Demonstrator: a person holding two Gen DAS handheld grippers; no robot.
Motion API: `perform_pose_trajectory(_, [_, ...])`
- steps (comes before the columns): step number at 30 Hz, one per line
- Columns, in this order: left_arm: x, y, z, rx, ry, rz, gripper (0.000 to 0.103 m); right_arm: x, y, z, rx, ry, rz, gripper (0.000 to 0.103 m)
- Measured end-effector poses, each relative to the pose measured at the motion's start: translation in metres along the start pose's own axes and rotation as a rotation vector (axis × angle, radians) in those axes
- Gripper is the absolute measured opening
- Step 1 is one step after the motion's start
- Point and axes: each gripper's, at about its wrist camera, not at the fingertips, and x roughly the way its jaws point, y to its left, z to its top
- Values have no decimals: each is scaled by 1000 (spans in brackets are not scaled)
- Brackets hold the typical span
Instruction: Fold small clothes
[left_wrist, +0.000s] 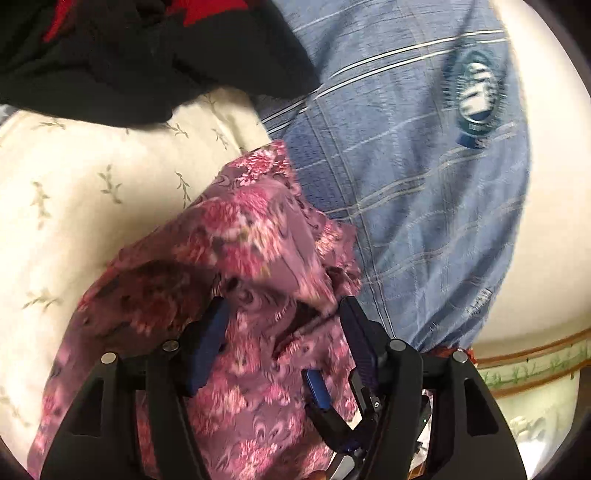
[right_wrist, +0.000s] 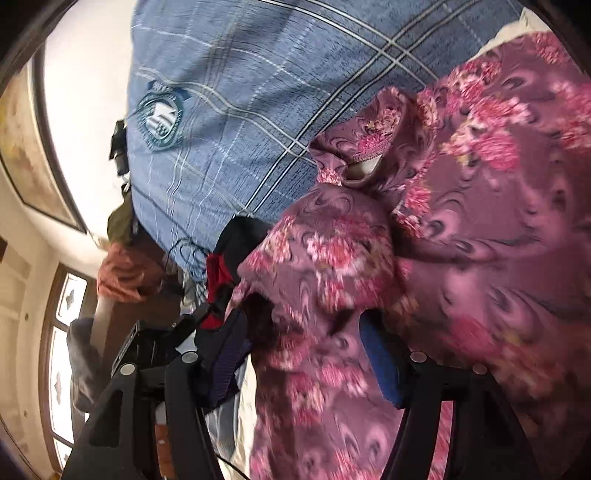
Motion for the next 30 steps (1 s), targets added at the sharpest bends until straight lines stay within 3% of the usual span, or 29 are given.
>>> perform_pose_trajectory(1, [6, 0, 3, -13, 3, 15, 62, 5, -2, 2, 15, -6, -2, 66])
perform_pose_trajectory(3, [12, 2, 10, -16, -10, 56, 55, 14, -5, 7, 42, 1, 12, 49])
perform_pose_trajectory(4, [11, 2, 11, -9, -17, 62, 35, 15, -4, 9, 44, 11, 12, 13])
perform_pose_trajectory(5, [8, 1, 12, 0, -21, 43, 16, 10, 0, 13, 26, 11, 16, 7])
perform_pose_trajectory(7, [-5, -1, 10, 29, -48, 29, 12, -16, 13, 19, -50, -42, 69, 7])
perform_pose_trajectory(10, [-25, -3, -3, 102, -98, 67, 12, -73, 23, 27, -147, -133, 74, 7])
perform_pose_trajectory(12, [-32, 3, -15, 123, -88, 67, 12, -104, 10, 28, -139, -145, 51, 7])
perform_pose_trajectory(14, [-33, 12, -26, 135, -77, 83, 12, -122, -10, 23, -128, -142, -32, 7])
perform_pose_trajectory(17, [-23, 29, -32, 106, -41, 64, 12, -137, -49, 16, -36, -137, -144, 12])
perform_pose_trajectory(20, [-16, 35, -33, 78, -7, 15, 12, -159, -75, 4, 74, -194, -159, 15])
perform_pose_trajectory(21, [-15, 33, -32, 80, 6, -1, 13, -166, -76, -1, 86, -223, -141, 17])
perform_pose_trajectory(22, [-16, 31, -32, 84, 12, -22, 20, -174, -76, -5, 103, -253, -112, 24])
perform_pose_trajectory(23, [-16, 30, -32, 87, 14, -36, 41, -182, -74, -12, 126, -283, -62, 34])
perform_pose_trajectory(25, [-17, 29, -35, 72, 0, -46, 67, -186, -66, -19, 148, -282, 9, 49])
perform_pose_trajectory(27, [-15, 27, -36, 54, 4, -70, 69, -181, -53, -24, 157, -251, 71, 51])
perform_pose_trajectory(28, [-12, 26, -36, 52, 30, -96, 71, -173, -45, -27, 161, -221, 143, 56])
perform_pose_trajectory(30, [-7, 24, -35, 48, 40, -108, 72, -152, -32, -27, 178, -160, 193, 72])
